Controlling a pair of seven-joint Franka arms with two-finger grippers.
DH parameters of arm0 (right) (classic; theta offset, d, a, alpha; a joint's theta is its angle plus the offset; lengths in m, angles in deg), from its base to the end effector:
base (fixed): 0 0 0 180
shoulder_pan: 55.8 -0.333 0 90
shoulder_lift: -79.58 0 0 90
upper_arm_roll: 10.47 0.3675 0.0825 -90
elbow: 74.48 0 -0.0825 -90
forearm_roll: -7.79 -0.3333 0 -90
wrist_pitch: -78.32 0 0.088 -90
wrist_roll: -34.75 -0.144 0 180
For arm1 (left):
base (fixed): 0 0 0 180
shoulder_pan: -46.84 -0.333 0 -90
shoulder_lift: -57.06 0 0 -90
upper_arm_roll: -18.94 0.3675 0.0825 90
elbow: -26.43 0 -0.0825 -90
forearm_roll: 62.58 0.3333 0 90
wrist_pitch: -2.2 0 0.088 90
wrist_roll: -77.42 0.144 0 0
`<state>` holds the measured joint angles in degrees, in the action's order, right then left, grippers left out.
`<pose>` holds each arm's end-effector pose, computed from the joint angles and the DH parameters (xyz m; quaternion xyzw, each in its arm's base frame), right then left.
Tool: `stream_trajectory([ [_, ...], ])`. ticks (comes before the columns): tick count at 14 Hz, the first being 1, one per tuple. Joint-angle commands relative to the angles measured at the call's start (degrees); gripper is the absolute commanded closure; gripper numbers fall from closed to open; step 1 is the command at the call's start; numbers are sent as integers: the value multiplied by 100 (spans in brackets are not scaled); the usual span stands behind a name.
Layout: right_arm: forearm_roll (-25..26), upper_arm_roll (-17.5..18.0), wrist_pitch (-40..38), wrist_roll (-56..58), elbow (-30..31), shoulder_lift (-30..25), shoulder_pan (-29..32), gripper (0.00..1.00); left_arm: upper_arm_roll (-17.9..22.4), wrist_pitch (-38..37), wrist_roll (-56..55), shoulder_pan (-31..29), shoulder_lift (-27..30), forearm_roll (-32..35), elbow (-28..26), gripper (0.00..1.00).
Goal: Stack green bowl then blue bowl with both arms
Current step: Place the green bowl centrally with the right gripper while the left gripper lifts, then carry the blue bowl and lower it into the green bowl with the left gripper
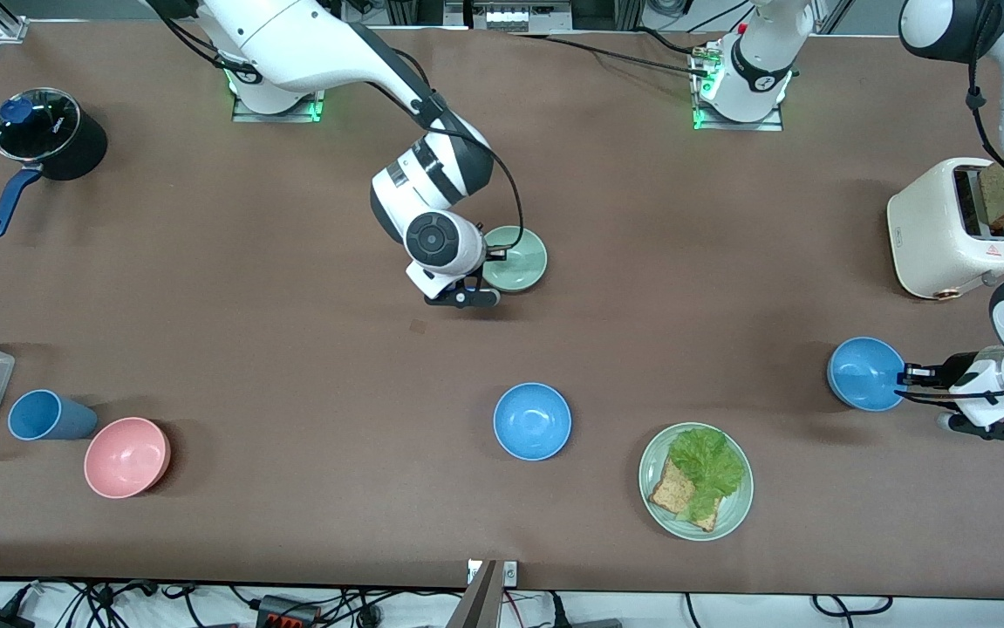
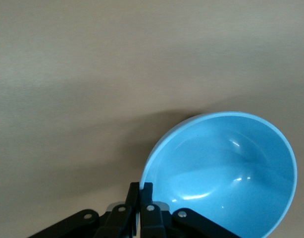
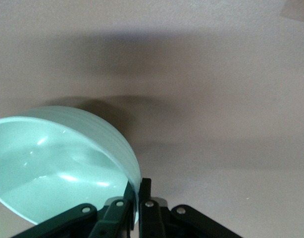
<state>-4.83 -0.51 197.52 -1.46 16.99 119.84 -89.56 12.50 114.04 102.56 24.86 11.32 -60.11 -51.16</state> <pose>0.4774 0.4576 0.2492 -0.9834 0.0130 0.1751 0.0452 0.6705 0.2095 0.2597 0.9917 -0.0804 -0.0837 0.0551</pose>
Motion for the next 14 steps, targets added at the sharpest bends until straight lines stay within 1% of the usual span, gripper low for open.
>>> stream_trajectory([
  [1,-109,-38,-64,-131,-50,-1,-43,21,-252,-556,131,-34,547,-71,-2,99],
  [2,-100,-38,-64,-184,-111,-27,-8,0,-409,-732,131,-43,688,-71,6,100],
  [3,-91,-55,-64,-184,-207,-62,35,0,-515,-873,123,-34,828,-71,6,100],
  [4,-83,-73,-151,-184,-312,-236,140,0,-629,-979,123,-52,934,-114,-2,100],
  [5,-22,-90,-283,-175,-409,-395,194,0,-709,-1145,123,-52,1022,-367,-2,100],
  [6,-4,-169,-441,-158,-602,-570,290,0,-718,-1347,70,-35,1145,-535,-2,100],
  [7,-3,-248,-660,-132,-769,-685,456,0,-779,-1453,9,0,1233,-554,-2,100],
  [8,14,-257,-993,-114,-1032,-765,641,0,-963,-1533,-209,1,1347,-589,-37,100],
  [9,84,-275,-1327,-62,-1321,-765,747,0,-1156,-1594,-620,1,1427,-598,-98,100],
  [10,259,-275,-1652,-18,-1620,-765,887,0,-1419,-1612,-1164,1,1541,-598,-177,100],
  [11,426,-266,-1812,26,-1814,-765,1036,0,-1761,-1613,-1761,1,1629,-590,-265,100],
  [12,523,-275,-1831,70,-1886,-765,1151,0,-2077,-1604,-2359,1,1673,-589,-310,100],
  [14,559,-284,-1805,79,-1983,-879,1449,0,-2728,-1551,-3642,62,1656,-537,-336,100],
])
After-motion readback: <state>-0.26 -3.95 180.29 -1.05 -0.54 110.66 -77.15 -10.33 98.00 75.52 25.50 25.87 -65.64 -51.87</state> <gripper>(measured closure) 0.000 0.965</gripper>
